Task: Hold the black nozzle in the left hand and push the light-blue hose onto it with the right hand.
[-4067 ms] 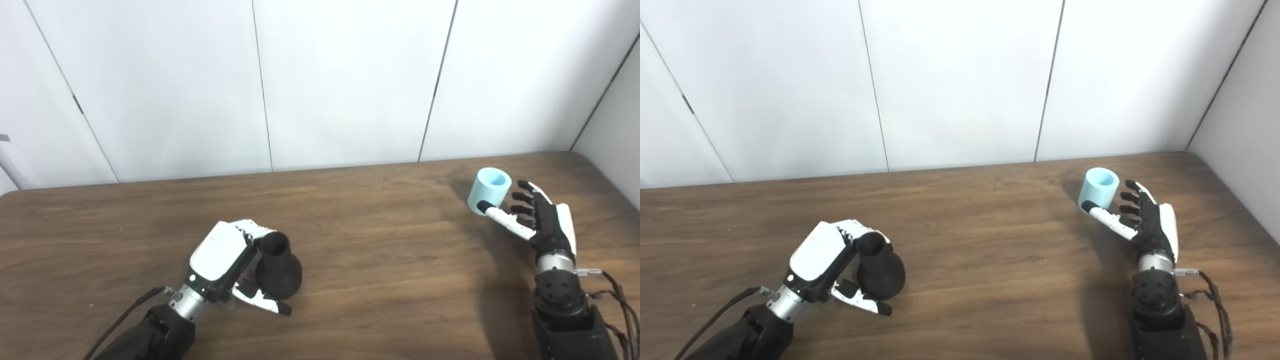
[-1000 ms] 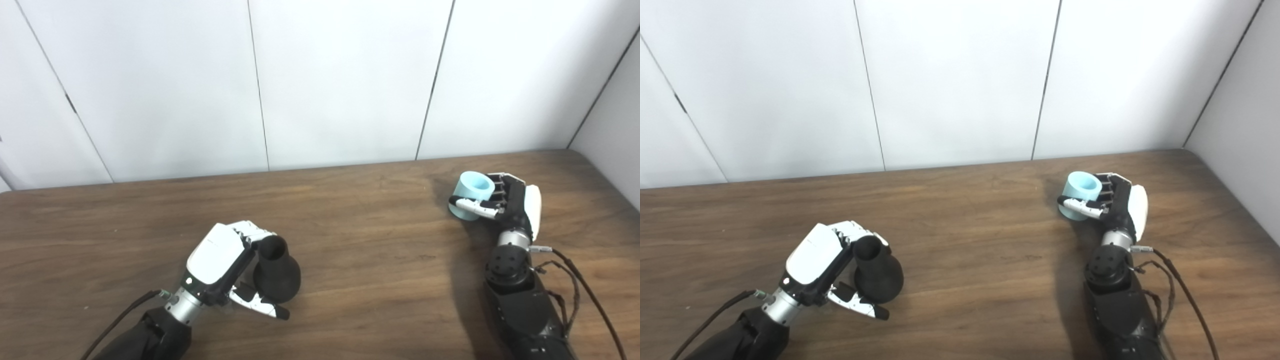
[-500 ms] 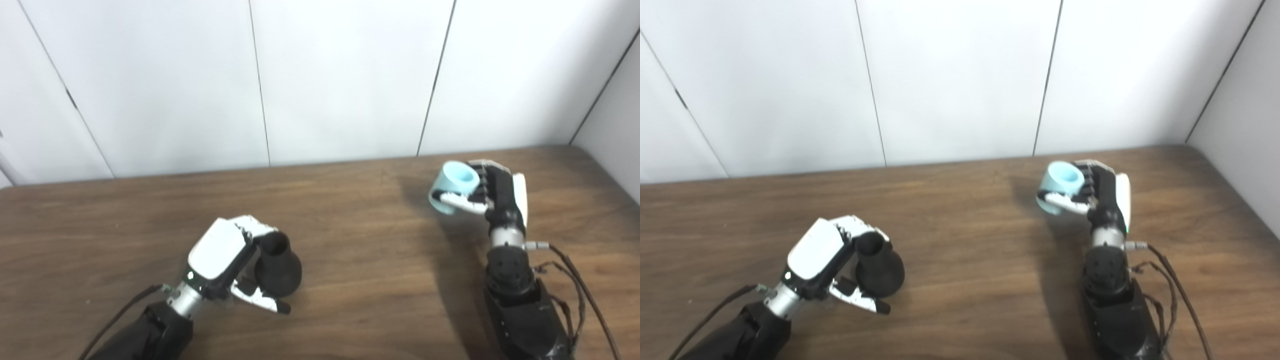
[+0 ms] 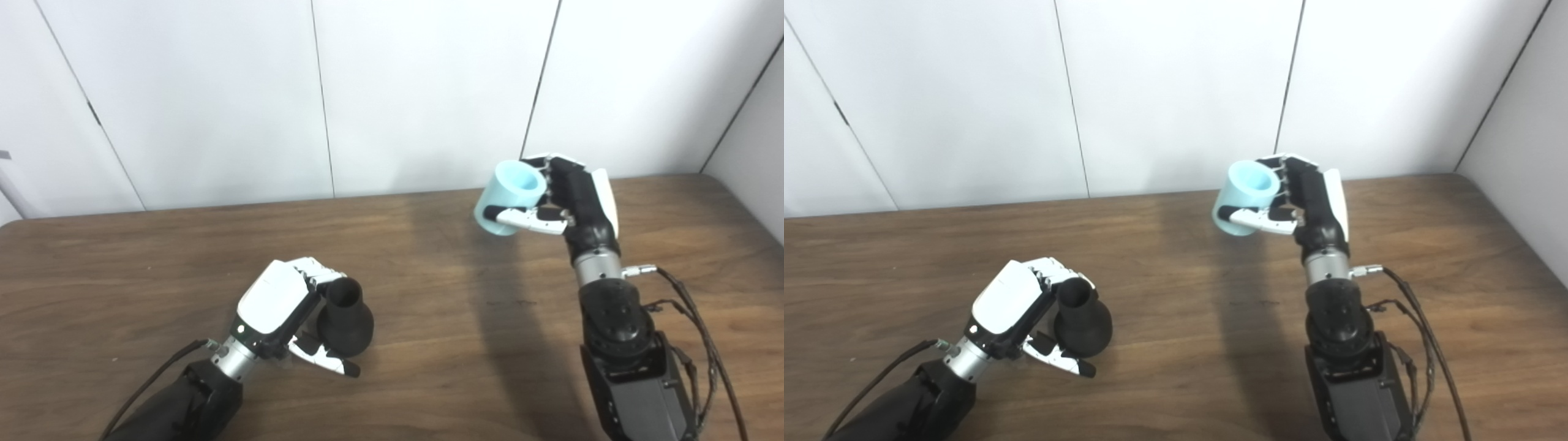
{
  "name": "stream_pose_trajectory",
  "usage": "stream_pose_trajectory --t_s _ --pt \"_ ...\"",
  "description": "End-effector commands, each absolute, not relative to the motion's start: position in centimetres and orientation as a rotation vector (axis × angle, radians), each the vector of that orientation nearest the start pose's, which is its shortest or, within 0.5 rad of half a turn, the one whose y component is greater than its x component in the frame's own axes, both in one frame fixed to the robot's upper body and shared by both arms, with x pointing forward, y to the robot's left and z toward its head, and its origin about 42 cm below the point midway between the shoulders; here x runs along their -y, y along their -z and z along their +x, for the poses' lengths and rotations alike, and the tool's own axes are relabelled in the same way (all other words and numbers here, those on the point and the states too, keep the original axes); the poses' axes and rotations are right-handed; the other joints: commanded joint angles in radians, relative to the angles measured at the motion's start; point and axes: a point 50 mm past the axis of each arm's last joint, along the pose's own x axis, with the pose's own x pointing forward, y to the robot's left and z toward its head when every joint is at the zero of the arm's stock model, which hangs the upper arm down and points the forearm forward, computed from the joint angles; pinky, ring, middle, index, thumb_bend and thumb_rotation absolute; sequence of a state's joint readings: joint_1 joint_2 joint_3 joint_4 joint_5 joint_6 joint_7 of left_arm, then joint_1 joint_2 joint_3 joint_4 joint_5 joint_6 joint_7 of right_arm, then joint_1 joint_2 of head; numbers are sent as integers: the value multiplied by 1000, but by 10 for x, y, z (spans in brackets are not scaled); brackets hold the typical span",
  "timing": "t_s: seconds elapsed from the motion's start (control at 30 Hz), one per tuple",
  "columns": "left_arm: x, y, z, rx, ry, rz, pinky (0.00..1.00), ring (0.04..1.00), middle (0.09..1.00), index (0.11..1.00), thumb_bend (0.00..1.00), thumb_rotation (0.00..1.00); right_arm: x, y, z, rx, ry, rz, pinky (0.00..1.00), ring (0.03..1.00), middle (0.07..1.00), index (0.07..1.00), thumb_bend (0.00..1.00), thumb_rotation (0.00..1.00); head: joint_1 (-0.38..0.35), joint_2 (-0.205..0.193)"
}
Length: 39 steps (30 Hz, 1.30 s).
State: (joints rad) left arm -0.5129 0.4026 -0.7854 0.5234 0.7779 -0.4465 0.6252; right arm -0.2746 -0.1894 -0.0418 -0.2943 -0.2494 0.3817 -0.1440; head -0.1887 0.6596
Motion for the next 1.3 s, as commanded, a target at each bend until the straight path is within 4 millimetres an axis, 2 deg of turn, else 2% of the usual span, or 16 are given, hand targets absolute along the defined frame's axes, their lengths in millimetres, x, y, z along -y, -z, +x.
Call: stream_pose_trajectory --t_s 0.0,0.2,0.4,0.67,0.93,1.27 --pt "-149 7 284 465 603 937 595 467 459 502 505 0 261 -286 340 425 251 -431 307 394 459 548 512 0 -1 -1" --pt "-147 8 284 465 604 936 593 463 459 505 504 0 256 -282 339 465 213 -459 331 413 460 535 516 0 5 1" --pt "-146 12 285 406 649 931 604 466 460 498 505 0 239 -277 334 498 162 -481 325 412 467 530 517 0 7 -3" --pt "-143 12 285 387 674 927 611 473 450 503 504 0 211 -284 322 541 91 -433 286 402 455 529 516 0 12 -1" --pt "-142 12 282 392 681 923 616 475 450 502 504 0 194 -287 309 557 58 -343 301 401 462 540 513 0 35 11" --pt "-143 10 280 398 684 920 611 466 449 510 504 0 170 -300 299 576 51 -322 304 404 466 532 514 0 34 18"
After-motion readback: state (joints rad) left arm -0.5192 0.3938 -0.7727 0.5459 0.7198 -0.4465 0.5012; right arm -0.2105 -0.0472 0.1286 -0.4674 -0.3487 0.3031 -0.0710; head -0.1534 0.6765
